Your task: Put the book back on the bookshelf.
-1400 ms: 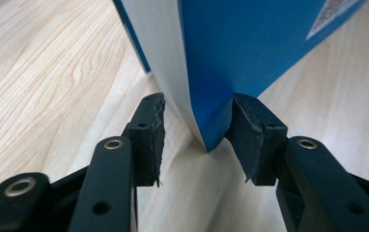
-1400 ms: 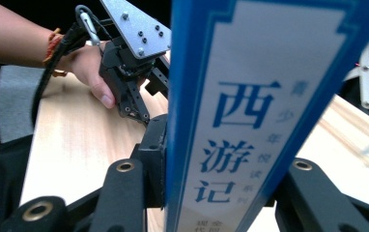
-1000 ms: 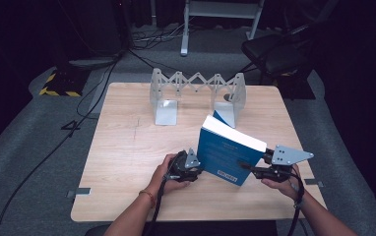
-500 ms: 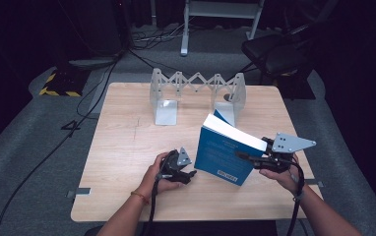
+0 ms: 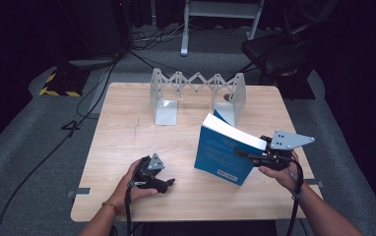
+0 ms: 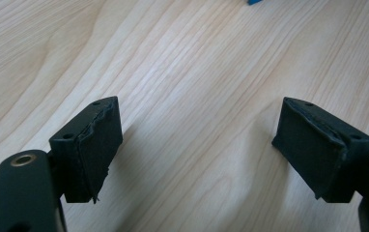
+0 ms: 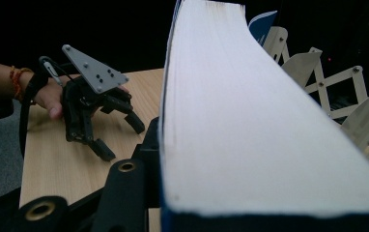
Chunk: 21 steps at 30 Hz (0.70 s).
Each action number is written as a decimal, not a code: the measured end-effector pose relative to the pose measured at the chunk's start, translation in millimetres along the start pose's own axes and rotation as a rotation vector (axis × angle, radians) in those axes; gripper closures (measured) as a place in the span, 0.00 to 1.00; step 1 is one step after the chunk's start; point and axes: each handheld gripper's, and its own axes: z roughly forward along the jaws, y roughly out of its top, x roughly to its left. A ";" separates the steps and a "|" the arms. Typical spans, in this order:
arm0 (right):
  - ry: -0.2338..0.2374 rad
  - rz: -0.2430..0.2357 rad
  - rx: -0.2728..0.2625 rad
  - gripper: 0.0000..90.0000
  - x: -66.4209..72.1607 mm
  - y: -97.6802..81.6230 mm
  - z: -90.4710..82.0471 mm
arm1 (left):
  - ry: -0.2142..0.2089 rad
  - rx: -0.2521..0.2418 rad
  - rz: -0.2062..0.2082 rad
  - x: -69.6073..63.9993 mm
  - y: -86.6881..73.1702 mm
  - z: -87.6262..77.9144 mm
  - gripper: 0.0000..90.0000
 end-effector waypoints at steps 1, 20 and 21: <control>-0.003 0.005 0.004 0.67 -0.8 0.8 0.5 | -0.003 0.001 0.006 1.9 -1.4 -1.5 0.19; -0.055 0.017 0.100 0.68 -21.7 41.7 11.2 | 0.008 0.002 -0.016 4.7 -4.1 -4.1 0.19; -0.069 0.010 0.104 0.68 -24.2 44.8 11.0 | 0.007 0.004 -0.017 5.0 -4.1 -4.1 0.19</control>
